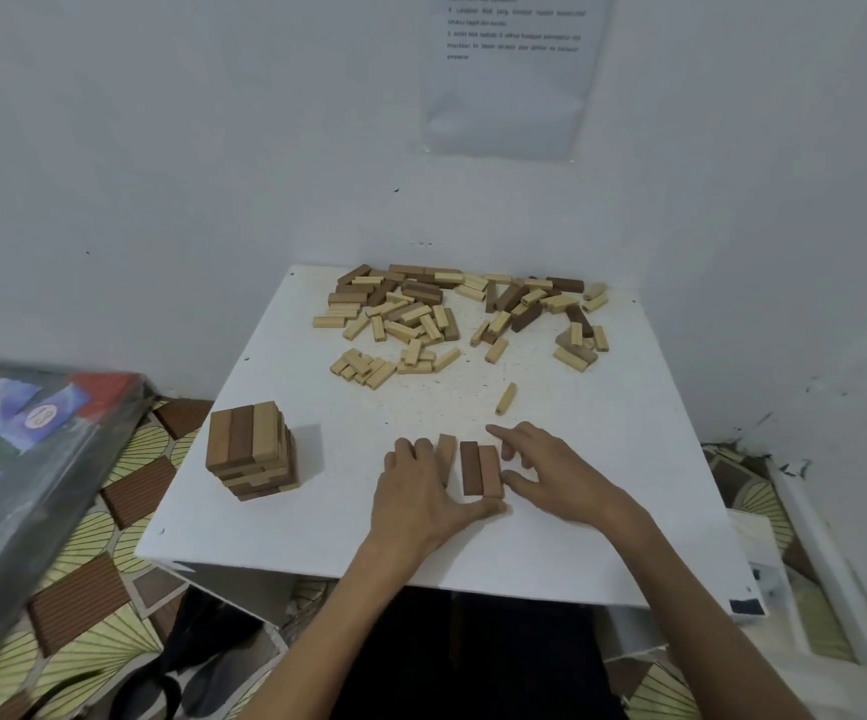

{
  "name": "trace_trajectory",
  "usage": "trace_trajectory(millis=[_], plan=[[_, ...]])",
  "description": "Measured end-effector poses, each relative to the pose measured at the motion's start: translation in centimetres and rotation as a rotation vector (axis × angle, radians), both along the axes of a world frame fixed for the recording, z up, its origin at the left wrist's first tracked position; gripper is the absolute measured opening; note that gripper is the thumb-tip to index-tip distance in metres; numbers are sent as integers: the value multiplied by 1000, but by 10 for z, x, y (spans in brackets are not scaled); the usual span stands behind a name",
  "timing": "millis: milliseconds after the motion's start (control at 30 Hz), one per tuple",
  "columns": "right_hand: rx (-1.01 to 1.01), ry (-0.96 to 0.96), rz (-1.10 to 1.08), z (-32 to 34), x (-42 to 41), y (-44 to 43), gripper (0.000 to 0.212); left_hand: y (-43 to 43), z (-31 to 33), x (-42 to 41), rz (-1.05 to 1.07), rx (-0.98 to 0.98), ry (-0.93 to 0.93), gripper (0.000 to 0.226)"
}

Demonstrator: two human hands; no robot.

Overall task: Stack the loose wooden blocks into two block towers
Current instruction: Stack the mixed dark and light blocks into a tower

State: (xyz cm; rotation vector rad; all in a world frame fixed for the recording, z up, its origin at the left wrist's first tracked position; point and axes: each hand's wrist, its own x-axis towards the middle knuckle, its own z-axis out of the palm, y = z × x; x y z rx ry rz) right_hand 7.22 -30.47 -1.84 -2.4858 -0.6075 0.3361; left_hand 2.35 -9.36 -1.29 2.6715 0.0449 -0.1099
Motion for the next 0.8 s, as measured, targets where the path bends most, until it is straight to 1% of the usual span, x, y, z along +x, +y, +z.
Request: trace_trajectory(millis=[67,100,167,233,300,367,467,567,633,800], plan=[[11,-7,35,-1,7,2,53,-9,-2,-1,-7,66,-59,94],[20,-7,55,-2,11,4,49,-13,-3,0,-4,62,-112,86],[48,2,74,-3,15,6,45,-14,-6,2,10,-5,-214,68],[69,16,71,-1,18,6,46,-9,-5,4,12,-67,-135,59],[76,50,64,2,19,6,54,-1,-5,10,-37,-111,-51,56],[73,98,57,3,18,6,68,7,0,18,-88,-167,23,55],[42,136,90,2,17,8,76,13,11,27,-209,-146,128,53],[31,147,100,4,14,12,74,19,13,32,-301,-129,169,62],[10,148,77,6,11,14,73,22,12,35,-338,-138,173,64],[-30,159,59,6,5,16,65,28,10,34,-356,-182,196,73]])
